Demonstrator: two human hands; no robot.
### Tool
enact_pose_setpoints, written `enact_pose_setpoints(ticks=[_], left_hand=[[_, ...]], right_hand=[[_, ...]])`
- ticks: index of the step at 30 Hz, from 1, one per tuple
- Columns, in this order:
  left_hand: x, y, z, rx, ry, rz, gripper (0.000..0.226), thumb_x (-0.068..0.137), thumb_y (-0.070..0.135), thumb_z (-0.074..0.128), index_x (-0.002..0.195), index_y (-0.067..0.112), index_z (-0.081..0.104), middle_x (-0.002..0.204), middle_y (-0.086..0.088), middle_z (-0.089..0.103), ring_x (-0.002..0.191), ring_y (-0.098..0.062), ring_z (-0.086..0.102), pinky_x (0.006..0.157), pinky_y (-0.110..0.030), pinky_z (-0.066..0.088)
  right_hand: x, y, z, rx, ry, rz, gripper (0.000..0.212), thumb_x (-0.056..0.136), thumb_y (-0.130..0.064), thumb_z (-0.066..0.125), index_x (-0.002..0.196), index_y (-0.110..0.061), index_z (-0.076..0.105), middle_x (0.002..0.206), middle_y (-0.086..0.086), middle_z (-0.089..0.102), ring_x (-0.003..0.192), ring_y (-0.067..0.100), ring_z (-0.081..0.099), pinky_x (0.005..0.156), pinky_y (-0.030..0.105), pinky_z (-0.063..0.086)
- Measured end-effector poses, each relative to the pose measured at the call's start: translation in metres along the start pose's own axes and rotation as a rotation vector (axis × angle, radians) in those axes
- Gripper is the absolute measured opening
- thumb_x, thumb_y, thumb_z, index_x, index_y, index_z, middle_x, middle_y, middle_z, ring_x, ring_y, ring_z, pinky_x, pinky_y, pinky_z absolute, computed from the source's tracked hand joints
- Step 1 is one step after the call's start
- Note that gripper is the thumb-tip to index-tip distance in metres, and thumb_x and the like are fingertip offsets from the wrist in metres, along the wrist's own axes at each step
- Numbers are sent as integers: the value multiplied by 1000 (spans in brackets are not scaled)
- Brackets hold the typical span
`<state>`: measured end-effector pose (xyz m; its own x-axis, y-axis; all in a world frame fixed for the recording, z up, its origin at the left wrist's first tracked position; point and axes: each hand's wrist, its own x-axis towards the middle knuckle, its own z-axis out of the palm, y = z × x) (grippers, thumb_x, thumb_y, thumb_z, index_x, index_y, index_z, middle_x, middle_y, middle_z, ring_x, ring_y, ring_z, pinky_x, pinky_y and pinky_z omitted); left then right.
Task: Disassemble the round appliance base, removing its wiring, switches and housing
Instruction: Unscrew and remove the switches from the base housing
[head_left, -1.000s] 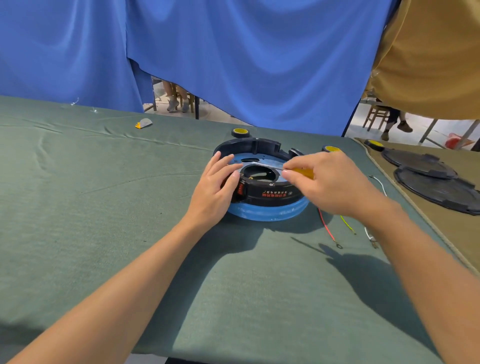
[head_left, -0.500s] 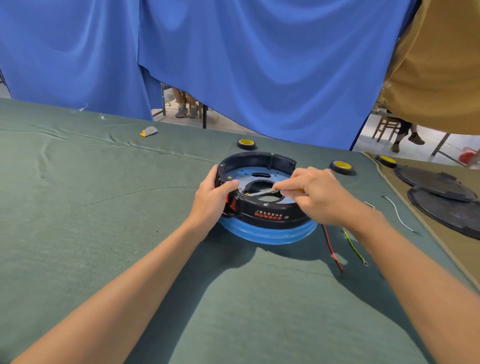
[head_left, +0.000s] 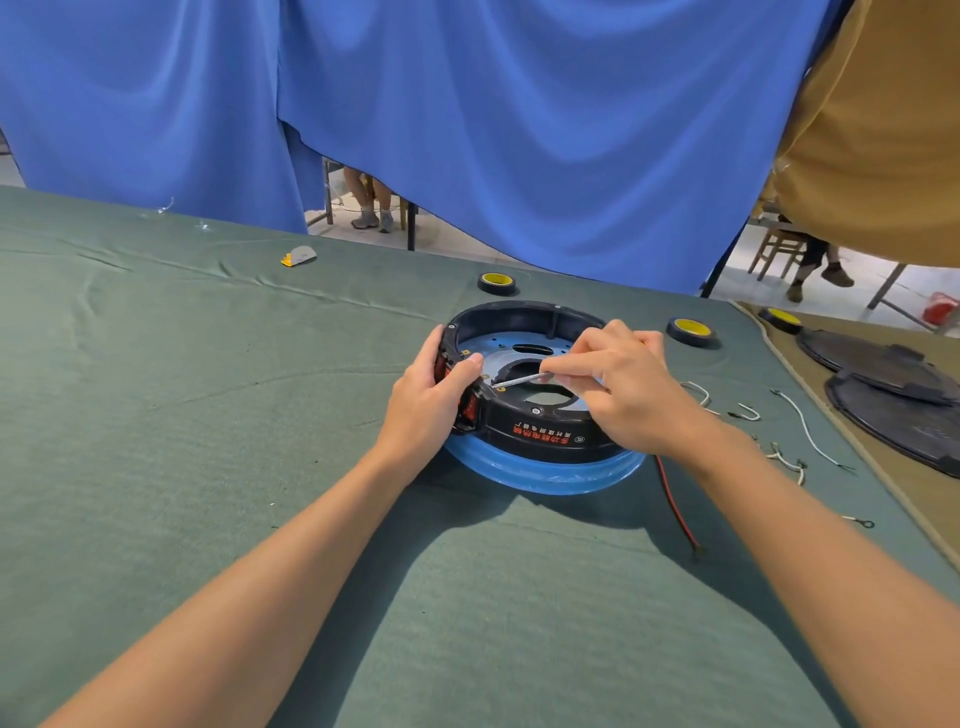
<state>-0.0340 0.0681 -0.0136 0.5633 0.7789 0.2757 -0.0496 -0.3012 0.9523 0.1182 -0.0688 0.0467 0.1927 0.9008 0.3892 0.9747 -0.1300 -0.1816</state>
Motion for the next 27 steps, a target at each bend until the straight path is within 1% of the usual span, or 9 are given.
enact_pose_setpoints(ticks=[2,5,10,15,18,21,23,25,27], left_hand=[[0,0,0,6,12,-4,24,83,48,54,97,67,54,99,29,68,97,7,62,93,-32,47],[2,-2,3,41,12,-14,22,83,49,50,103,60,51,97,28,68,100,1,62,100,-38,45],[3,-2,5,122,48,-8,46,81,53,43,125,40,48,94,28,64,94,11,55,87,-32,38],[4,0,6,132,55,-19,51,81,53,42,128,36,48,101,20,66,100,-6,58,89,-34,38],[3,0,7,140,63,-24,56,80,55,41,133,36,46,97,25,63,98,-5,55,87,-34,34],[3,1,8,107,82,-34,55,79,54,45,131,36,48,91,32,62,95,1,55,94,-36,38],[3,0,8,26,85,-25,51,80,51,50,129,35,52,98,28,65,102,-3,59,103,-41,41],[2,-2,7,-48,76,-19,56,81,48,54,134,32,50,110,22,65,112,-8,59,107,-43,42],[0,-2,4,-81,60,7,63,83,46,56,143,29,43,119,22,61,120,-5,55,110,-39,40]], right_hand=[[0,1,1,20,-2,3,30,101,-20,48,105,-37,72,90,-10,53,96,9,36,89,32,16],[2,2,0,17,-23,-15,30,101,-18,49,105,-37,72,92,-7,54,96,10,36,87,32,15],[5,2,0,8,-22,-53,32,100,-14,49,105,-35,73,92,-6,56,95,9,35,84,34,15],[6,1,1,-36,38,-110,32,96,-9,53,102,-32,75,88,-6,55,92,9,36,81,36,14],[6,-2,-2,-81,55,-139,32,94,-7,55,104,-31,75,88,-6,55,92,11,37,77,33,11],[1,-7,-5,-167,86,-161,32,91,-4,58,104,-28,74,89,-1,58,93,20,46,81,40,18],[-4,-12,-7,-273,94,-168,33,88,-3,59,107,-25,73,90,3,60,92,26,50,81,47,26],[-10,-17,-10,-409,115,-155,34,85,-4,60,111,-24,71,91,7,61,90,29,52,79,46,30],[-18,-27,-13,-488,197,-97,33,82,-7,60,110,-23,70,88,8,63,82,31,54,72,40,33]])
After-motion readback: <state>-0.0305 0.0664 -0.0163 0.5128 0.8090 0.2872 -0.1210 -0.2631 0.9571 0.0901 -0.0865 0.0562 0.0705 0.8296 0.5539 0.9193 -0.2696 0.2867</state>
